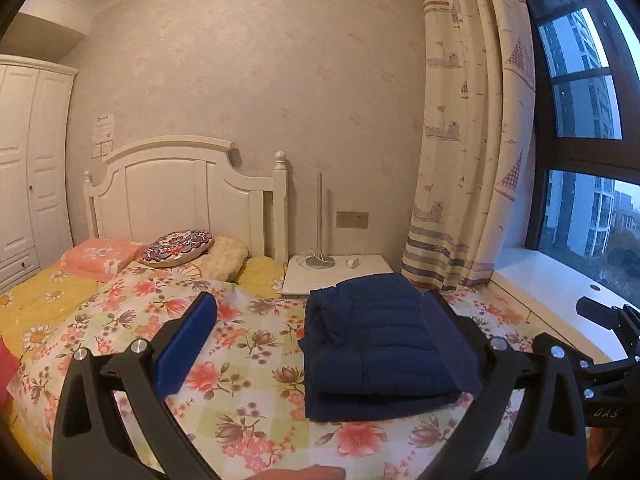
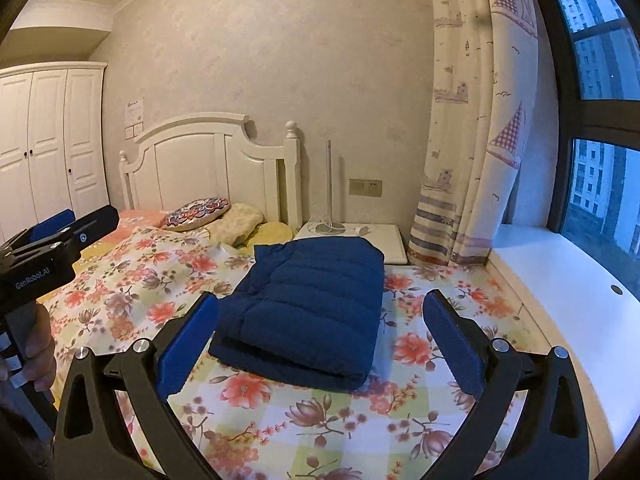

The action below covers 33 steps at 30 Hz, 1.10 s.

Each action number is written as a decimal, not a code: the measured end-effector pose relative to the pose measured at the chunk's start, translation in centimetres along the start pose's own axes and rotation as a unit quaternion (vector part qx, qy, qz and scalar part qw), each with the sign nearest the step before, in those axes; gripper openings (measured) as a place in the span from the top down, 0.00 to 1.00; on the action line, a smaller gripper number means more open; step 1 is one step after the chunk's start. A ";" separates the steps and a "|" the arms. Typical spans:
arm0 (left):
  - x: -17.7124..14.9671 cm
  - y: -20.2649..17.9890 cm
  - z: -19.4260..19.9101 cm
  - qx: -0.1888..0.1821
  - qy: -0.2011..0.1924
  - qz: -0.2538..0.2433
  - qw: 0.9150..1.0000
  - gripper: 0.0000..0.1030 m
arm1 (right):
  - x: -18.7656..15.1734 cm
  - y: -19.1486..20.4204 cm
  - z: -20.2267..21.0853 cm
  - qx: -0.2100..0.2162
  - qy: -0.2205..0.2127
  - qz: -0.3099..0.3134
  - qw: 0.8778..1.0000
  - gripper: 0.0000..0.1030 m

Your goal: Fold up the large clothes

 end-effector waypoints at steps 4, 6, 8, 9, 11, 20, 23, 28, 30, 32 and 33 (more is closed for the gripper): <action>-0.4 -0.2 0.2 -0.007 0.004 0.001 1.000 0.02 | -0.4 0.1 -0.1 0.002 0.007 -0.002 1.000 0.05; -0.6 -0.3 0.3 -0.007 0.005 -0.002 1.000 0.02 | -0.5 0.1 -0.1 0.001 0.008 -0.002 1.000 0.05; -0.6 -0.4 0.4 -0.009 0.006 -0.001 1.000 0.02 | -0.5 0.1 -0.1 0.002 0.009 -0.004 1.000 0.05; -0.7 -0.4 0.4 -0.009 0.007 -0.001 1.000 0.02 | -0.6 0.1 -0.1 0.002 0.009 -0.004 1.000 0.05; -0.9 -0.4 0.3 -0.009 0.008 -0.003 1.000 0.02 | -0.6 0.1 -0.1 0.002 0.009 -0.004 1.000 0.05; -1.4 -0.1 0.2 -0.006 0.015 -0.007 1.000 0.02 | -0.9 0.2 0.0 0.002 0.011 -0.005 1.000 0.05; -1.7 -0.2 0.1 -0.003 0.017 -0.010 1.000 0.02 | -0.8 0.2 0.1 0.003 0.011 -0.005 1.000 0.05; -2.0 -0.1 0.0 -0.001 0.022 -0.014 1.000 0.02 | -0.9 0.2 0.0 0.003 0.011 -0.005 1.000 0.05; -2.1 -0.1 -0.1 0.000 0.023 -0.017 1.000 0.02 | -0.9 0.2 0.1 0.003 0.011 -0.005 1.000 0.05; -2.2 -0.1 -0.1 0.000 0.024 -0.018 1.000 0.02 | -1.0 0.3 0.1 0.004 0.011 -0.005 1.000 0.05; -2.3 -0.1 -0.1 0.000 0.025 -0.019 1.000 0.02 | -1.0 0.3 0.1 0.004 0.011 -0.005 1.000 0.05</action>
Point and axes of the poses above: each gripper's, at about its wrist camera, not at the fingertips, and z roughly against the way its jaws point, y to its left, x to its top, the point moved 6 cm from there along -z, roughly the way its jaws point, and after that the axes turned 12 degrees about -y, right-handed, at the moved point
